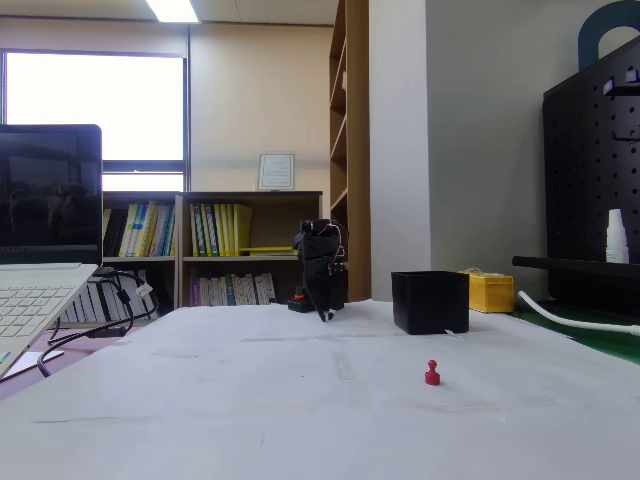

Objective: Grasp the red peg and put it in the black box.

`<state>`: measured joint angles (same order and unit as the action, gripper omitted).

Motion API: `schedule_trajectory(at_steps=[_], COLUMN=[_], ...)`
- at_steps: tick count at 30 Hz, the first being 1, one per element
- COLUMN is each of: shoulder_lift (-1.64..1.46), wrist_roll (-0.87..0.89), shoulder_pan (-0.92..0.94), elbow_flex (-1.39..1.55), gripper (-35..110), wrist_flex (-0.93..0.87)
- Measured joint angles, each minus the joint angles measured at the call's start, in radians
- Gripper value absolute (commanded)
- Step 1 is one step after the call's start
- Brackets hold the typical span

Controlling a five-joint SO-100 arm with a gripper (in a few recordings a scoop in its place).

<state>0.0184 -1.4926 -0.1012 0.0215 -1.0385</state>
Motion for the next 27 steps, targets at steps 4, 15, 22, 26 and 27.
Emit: schedule_trajectory(at_steps=[4, 15, 22, 26, 27], shoulder_lift=[-0.207, -0.853, -1.247, -1.443, -1.485], wrist_roll=[0.028, -0.06, -0.104, -0.127, -0.127], shoulder_pan=[-0.034, -0.005, -0.005, -0.005, -0.005], elbow_flex=[0.0, 0.005, 0.009, 0.014, 0.014], gripper=[0, 0, 0, 0, 0], wrist_flex=[0.413, 1.264, 1.687, 1.839, 1.859])
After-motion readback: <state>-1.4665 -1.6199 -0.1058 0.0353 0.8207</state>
